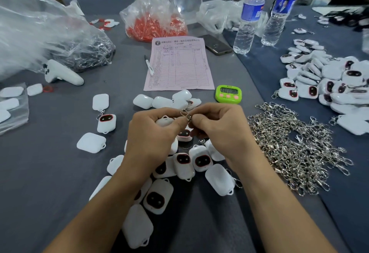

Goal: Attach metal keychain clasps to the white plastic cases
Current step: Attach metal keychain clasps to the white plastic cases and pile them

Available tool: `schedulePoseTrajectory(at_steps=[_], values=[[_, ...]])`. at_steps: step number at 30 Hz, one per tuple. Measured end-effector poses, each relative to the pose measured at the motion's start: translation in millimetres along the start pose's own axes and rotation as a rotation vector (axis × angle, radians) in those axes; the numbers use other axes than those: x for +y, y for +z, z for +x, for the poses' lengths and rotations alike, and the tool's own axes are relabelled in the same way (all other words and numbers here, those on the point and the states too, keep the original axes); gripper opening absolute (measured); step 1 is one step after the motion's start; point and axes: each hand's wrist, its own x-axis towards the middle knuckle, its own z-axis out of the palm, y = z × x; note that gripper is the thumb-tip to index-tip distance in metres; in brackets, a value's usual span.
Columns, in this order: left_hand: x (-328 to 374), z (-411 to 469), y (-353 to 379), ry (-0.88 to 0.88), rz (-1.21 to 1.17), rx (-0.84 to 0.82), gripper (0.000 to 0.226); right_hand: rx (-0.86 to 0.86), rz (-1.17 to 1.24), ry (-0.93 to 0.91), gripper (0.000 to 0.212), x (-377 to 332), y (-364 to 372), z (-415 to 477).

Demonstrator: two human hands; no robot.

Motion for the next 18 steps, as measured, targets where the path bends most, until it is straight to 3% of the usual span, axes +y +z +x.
schedulePoseTrajectory(at_steps=[3,7,11,15,18], values=[[-1.8,2.0,-0.1,-0.015,-0.022,0.021,0.011,-0.046,-0.008,0.005,0.02,1.0,1.2,-1.1],[-2.4,2.4,0.3,-0.035,-0.052,0.065,0.008,-0.026,-0.301,-0.053,0.019,7.0,3.5,-2.1],[0.0,0.6,-3.2,-0.007,0.107,0.092,0.008,0.126,-0.206,-0.115,0.034,6.7,9.2,-0.5],[5.3,-2.8,-7.0,0.148,0.327,0.057,0.005,-0.029,-0.011,-0.072,0.031,4.0,11.6,-1.1],[5.2,-5.0,-5.0,0.178,0.316,0.06,0.011,-0.043,0.026,-0.042,0.021,3.0,14.1,-2.6]])
